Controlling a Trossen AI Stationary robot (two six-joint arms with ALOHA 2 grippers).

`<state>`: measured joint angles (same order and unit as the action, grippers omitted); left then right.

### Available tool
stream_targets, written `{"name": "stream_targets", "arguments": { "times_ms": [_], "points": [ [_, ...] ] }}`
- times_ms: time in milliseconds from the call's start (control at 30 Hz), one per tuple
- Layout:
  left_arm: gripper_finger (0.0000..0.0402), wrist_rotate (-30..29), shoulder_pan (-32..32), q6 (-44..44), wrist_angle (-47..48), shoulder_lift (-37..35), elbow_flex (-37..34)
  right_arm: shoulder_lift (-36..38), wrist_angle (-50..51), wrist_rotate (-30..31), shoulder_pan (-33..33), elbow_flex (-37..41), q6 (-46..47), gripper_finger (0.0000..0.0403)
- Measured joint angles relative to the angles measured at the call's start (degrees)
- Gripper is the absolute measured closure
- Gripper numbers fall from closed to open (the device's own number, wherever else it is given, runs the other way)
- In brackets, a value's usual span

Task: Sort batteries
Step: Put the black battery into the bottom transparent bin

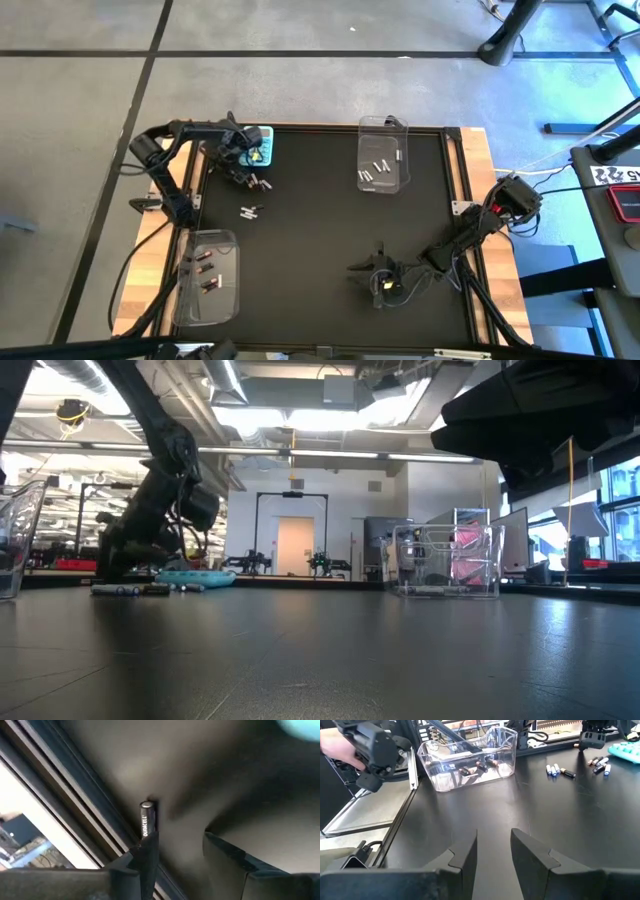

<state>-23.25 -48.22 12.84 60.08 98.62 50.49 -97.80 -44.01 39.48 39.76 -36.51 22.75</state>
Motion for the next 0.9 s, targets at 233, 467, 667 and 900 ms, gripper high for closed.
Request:
{"name": "stream_targets", "arguments": {
  "times_ms": [233, 467, 667, 900],
  "points": [
    [0.0261, 0.58, -1.77, 2.79, -1.29, -0.07, -0.08, 0.0, 0.02, 0.0, -0.03, 0.0, 0.8, 0.0284],
    [0.0261, 0.97, -1.83, 2.31, -1.65, -0.07, -0.08, 0.0, 0.02, 0.0, -0.01, -0.02, 1.45, 0.0284],
    [0.0303, 5.16, -2.16, 0.01, -0.3, 0.02, 0.87, 0.0, 0.02, 0.0, -0.02, -0.02, 1.45, 0.0284],
    [0.0395, -1.76, -1.55, 4.74, -2.29, -0.69, 0.77, 0.01, 0.11, 0.0, -0.01, -0.02, 1.43, 0.0284]
  ]
}}
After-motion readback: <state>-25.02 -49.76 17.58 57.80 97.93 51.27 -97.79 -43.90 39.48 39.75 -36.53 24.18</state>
